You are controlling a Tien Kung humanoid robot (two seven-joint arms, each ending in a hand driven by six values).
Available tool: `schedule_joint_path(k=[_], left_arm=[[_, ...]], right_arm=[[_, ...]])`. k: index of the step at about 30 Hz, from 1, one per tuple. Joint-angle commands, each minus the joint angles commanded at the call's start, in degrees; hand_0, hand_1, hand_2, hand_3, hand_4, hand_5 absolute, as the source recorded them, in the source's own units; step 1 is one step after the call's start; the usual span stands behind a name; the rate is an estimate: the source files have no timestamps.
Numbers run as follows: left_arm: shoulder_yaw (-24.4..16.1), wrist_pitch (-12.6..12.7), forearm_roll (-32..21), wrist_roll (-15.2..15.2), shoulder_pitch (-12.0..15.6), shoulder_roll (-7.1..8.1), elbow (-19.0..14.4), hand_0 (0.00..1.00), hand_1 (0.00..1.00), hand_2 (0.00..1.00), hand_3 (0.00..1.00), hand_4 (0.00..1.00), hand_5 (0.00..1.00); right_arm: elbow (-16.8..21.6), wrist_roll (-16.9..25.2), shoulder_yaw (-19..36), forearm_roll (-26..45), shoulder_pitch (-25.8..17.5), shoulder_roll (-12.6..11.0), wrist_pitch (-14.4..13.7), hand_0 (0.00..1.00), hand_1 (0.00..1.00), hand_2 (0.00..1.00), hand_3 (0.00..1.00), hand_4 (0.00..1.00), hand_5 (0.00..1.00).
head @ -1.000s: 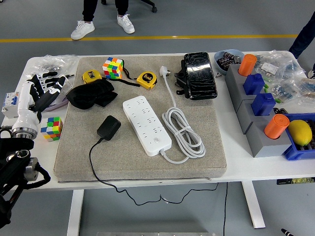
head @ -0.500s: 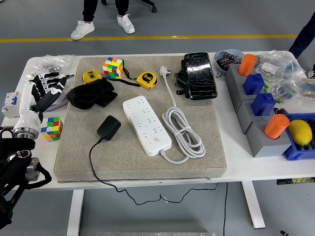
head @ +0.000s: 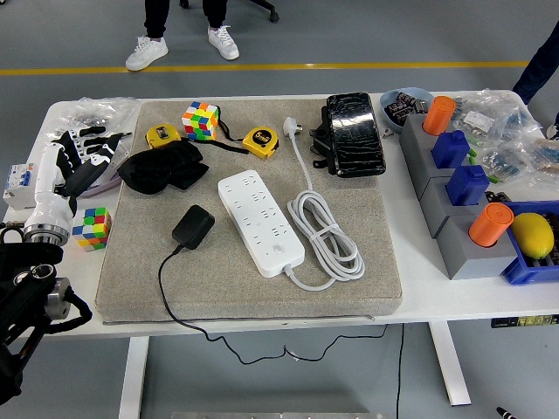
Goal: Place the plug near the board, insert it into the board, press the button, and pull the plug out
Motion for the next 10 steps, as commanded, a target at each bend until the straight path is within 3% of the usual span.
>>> schedule_joint_path(k=[10], left_arm=[[0.1, -0.1, -0.1, 0.2, -0.2, -0.17, -0.1, 0.468, 0.594, 0.565, 0.595, 0.827, 0.39]], right_arm=[[0.0, 0.0, 0.3, 0.0, 0.0, 0.0, 0.0, 0.571, 0.644, 0.62, 0.541, 0.926, 0.491]])
